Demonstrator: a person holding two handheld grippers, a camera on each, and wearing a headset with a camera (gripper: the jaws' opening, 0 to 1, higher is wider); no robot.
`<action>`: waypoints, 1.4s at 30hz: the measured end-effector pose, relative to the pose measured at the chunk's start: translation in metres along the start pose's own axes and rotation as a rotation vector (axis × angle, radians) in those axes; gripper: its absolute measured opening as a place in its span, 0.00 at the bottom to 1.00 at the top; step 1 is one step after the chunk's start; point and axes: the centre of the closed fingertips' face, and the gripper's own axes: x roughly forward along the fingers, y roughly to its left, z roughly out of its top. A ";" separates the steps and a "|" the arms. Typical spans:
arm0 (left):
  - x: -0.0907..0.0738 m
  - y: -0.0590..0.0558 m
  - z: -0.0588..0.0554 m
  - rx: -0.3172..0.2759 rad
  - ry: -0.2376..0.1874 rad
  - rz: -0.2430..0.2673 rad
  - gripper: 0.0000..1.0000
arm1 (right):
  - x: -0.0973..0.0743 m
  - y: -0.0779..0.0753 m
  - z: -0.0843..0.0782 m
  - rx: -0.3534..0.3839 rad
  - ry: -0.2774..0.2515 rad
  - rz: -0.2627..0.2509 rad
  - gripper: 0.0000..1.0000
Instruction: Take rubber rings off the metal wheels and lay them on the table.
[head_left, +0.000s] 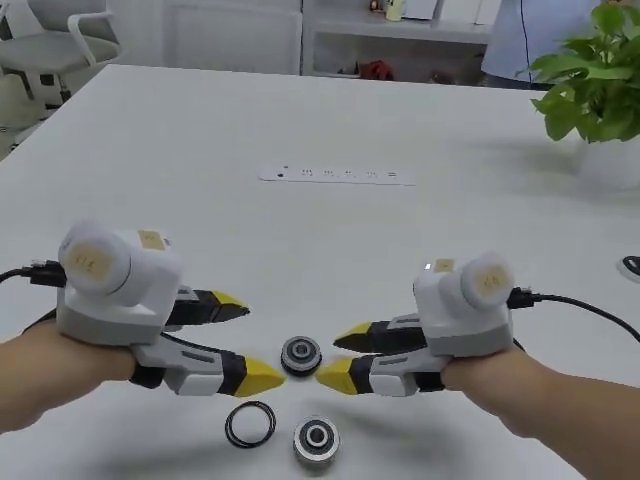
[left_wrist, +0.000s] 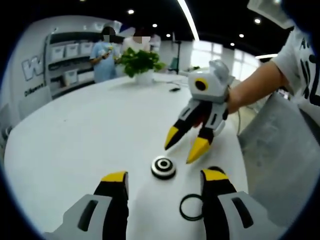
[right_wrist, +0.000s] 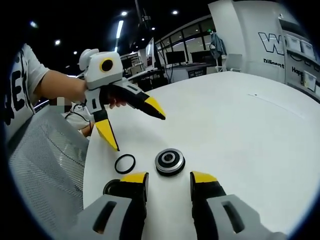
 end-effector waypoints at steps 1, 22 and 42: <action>0.001 0.001 -0.001 0.001 0.001 -0.002 0.58 | 0.000 0.000 0.000 0.000 0.000 0.001 0.32; 0.024 0.002 0.002 0.017 0.014 -0.040 0.44 | 0.005 0.001 0.001 0.000 -0.009 0.025 0.32; 0.045 0.000 -0.004 0.056 0.039 -0.065 0.23 | 0.006 0.001 -0.002 0.002 -0.010 0.033 0.32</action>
